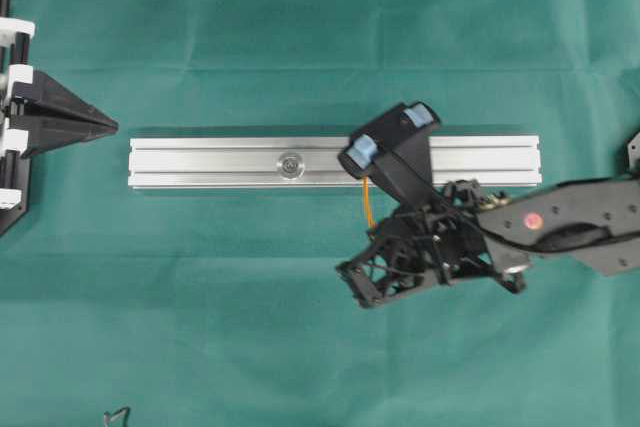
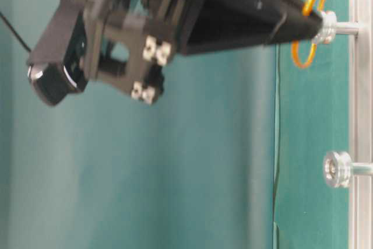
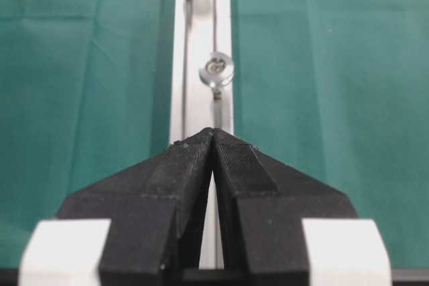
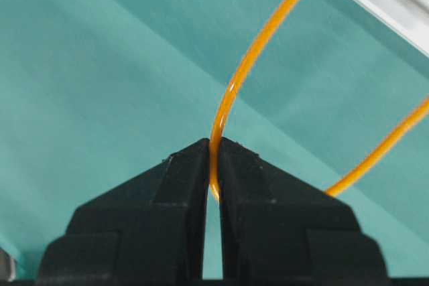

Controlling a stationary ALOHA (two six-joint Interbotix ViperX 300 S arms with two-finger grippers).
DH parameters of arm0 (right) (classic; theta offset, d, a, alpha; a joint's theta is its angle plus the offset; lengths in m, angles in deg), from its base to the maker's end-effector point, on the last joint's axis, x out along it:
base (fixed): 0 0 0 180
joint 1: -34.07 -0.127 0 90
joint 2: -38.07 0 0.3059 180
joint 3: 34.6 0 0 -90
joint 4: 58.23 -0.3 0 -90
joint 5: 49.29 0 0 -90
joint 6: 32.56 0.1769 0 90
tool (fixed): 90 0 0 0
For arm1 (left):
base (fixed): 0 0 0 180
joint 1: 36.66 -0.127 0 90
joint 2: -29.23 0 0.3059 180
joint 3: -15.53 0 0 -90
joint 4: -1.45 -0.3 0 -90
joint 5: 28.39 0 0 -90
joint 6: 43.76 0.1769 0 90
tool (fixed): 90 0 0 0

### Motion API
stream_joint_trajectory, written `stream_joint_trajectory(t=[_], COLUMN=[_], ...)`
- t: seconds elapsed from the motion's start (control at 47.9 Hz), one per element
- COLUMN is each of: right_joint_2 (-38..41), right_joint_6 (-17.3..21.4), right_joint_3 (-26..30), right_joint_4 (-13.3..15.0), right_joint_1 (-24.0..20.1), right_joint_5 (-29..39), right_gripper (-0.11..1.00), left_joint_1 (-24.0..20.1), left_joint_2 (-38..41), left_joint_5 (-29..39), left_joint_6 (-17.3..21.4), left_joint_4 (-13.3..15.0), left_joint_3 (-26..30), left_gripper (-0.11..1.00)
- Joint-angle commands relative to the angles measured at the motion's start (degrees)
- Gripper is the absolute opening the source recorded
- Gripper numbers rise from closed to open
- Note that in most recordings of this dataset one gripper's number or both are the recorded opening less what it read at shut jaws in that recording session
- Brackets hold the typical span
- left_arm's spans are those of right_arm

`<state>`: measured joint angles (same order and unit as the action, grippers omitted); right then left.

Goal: Hook the rubber onto the shaft.
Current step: 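Swing the held band over the right post toward the left post, then stretch the band leftward and lower it around the left post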

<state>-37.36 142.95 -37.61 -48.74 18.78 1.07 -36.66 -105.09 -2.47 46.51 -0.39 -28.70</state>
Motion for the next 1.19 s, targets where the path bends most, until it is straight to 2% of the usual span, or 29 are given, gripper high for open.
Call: stream_joint_trajectory(t=[0.0,0.313,0.543,1.17], right_joint_2=[0.09,3.60,5.45,8.26], right_joint_6=[-0.70,-5.10,-7.38,-7.65], right_joint_3=[2.72,7.29,8.53,8.61], right_joint_4=[0.18,0.18,0.18,3.25], right_joint_1=[0.53,2.90,4.83,8.26], right_joint_5=[-0.26,-0.53,-2.99,-9.84], right_gripper=[0.07,0.07,0.07,0.07], left_joint_1=[0.00,-0.09,0.00,0.00], left_joint_2=[0.09,0.09,0.00,0.00], left_joint_5=[-0.44,-0.44,-0.44,-0.44], left_joint_6=[-0.09,-0.09,-0.09,-0.09], left_joint_4=[-0.18,-0.18,-0.18,-0.18], left_joint_3=[1.85,1.85,1.85,2.02], left_gripper=[0.02,0.02,0.02,0.02])
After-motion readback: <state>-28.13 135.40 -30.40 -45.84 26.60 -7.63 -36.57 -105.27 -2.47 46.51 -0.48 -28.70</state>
